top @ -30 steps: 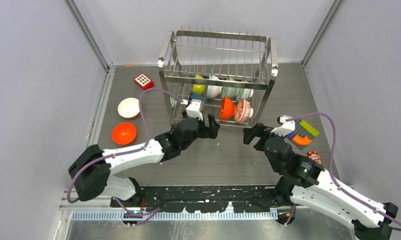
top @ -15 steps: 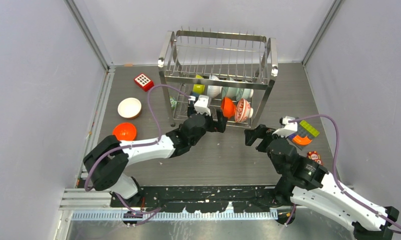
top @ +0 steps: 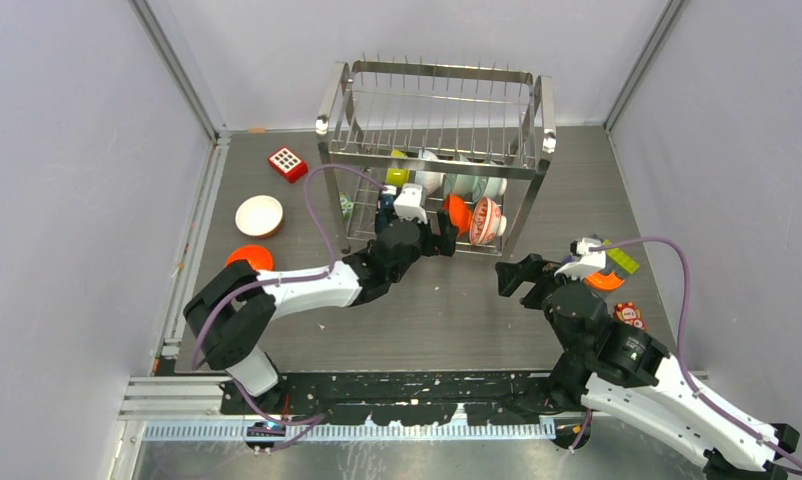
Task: Unload the bowls from the dish rack
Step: Pick up the bowl from the dish rack.
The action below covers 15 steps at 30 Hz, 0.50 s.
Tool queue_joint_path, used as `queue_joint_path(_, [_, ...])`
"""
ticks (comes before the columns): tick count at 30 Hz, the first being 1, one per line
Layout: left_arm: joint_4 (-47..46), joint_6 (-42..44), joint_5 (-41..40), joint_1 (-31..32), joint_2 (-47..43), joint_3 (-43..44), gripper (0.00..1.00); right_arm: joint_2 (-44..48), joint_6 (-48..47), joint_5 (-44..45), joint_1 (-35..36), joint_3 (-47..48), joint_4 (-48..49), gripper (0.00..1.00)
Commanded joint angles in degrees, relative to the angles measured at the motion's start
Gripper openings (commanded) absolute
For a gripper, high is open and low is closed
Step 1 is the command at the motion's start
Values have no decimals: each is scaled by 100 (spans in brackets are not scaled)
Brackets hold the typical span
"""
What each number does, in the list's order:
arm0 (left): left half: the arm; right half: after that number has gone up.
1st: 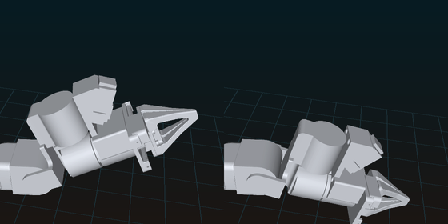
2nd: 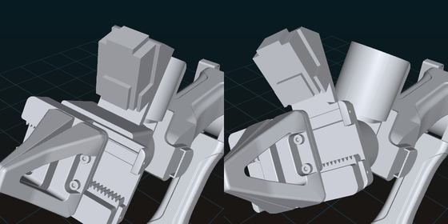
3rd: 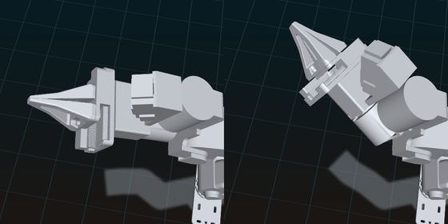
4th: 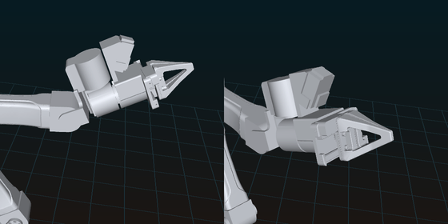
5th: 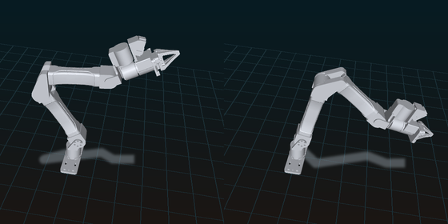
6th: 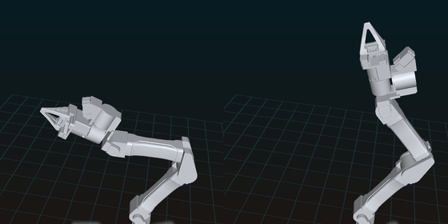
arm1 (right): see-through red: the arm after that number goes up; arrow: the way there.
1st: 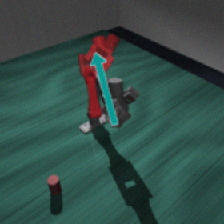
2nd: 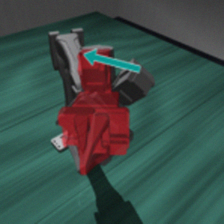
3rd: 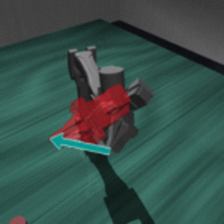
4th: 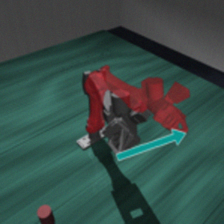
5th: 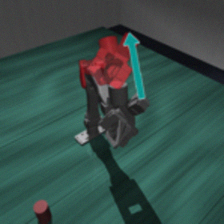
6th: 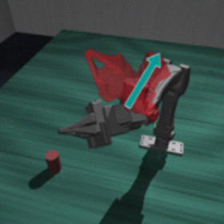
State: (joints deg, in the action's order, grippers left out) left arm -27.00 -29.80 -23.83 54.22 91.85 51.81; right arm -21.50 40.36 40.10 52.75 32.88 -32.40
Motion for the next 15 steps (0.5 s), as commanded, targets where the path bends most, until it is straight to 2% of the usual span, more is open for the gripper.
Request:
queue_joint_path(1, [57,-114,-59,-43,233,390,90,63,-90,-61,3,45,-59,95])
queue_joint_path(7, [2,-195,-11,-67,475,557,89,147,-118,-146,6,53,-140,95])
queue_joint_path(15, [224,-461,356,-202,668,825,79,307,-92,-197,0,-9,-141,95])
